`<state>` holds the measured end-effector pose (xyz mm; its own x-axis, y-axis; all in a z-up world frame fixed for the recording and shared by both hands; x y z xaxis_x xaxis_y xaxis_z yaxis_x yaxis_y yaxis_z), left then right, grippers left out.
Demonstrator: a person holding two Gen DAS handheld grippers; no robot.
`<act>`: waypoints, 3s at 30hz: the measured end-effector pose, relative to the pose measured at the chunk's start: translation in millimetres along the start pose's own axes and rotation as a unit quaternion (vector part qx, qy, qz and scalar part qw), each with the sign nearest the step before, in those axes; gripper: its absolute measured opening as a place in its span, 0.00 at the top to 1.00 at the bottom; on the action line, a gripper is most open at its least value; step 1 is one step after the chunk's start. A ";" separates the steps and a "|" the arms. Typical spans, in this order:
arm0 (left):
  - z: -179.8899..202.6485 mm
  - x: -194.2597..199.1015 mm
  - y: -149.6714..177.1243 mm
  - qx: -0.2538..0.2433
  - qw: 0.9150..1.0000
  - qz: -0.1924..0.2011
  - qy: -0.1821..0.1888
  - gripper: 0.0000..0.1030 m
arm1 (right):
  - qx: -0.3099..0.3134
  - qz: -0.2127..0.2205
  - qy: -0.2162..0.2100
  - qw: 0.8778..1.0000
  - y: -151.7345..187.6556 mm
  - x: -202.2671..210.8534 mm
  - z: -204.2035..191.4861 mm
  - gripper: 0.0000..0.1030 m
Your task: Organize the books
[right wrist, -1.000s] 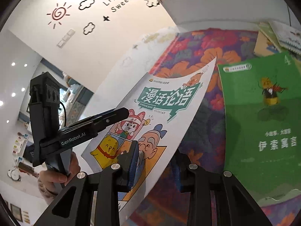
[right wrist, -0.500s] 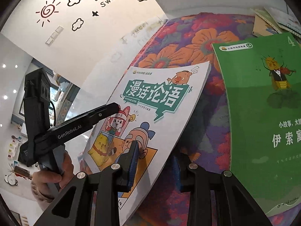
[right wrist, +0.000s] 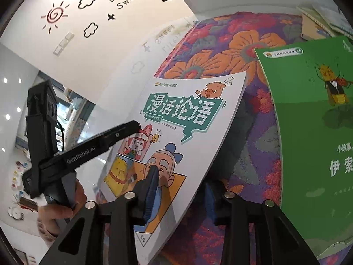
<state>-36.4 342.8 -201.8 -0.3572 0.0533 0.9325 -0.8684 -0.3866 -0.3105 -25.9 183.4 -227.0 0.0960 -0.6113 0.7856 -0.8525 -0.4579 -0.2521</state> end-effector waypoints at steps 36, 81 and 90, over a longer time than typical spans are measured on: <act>212.0 -27.4 39.8 -0.106 0.992 -0.031 0.063 0.49 | -0.057 0.035 0.138 0.988 -44.5 118.7 176.1 0.17; 210.5 -11.1 121.8 -0.105 0.952 -0.141 0.251 0.65 | -0.088 -0.028 -0.056 0.994 106.8 139.0 151.1 0.61; 210.2 -17.0 111.9 -0.111 0.957 -0.121 0.240 0.74 | -0.072 -0.017 -0.106 0.992 109.6 143.2 172.3 0.87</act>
<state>-55.2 105.1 -213.7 -0.2071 0.5546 0.8060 -0.9782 -0.1076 -0.1773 -17.1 -65.5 -239.5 0.2187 -0.7253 0.6527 -0.9100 -0.3931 -0.1319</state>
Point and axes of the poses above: each gripper's, at about its wrist camera, not at the fingertips, and x roughly against the way its jaws point, z to its right, y to its underside, the point moved 10 cm from there along -x, roughly the way its jaws point, and after that the axes turned 10 degrees about -z, right-handed, at the moved point
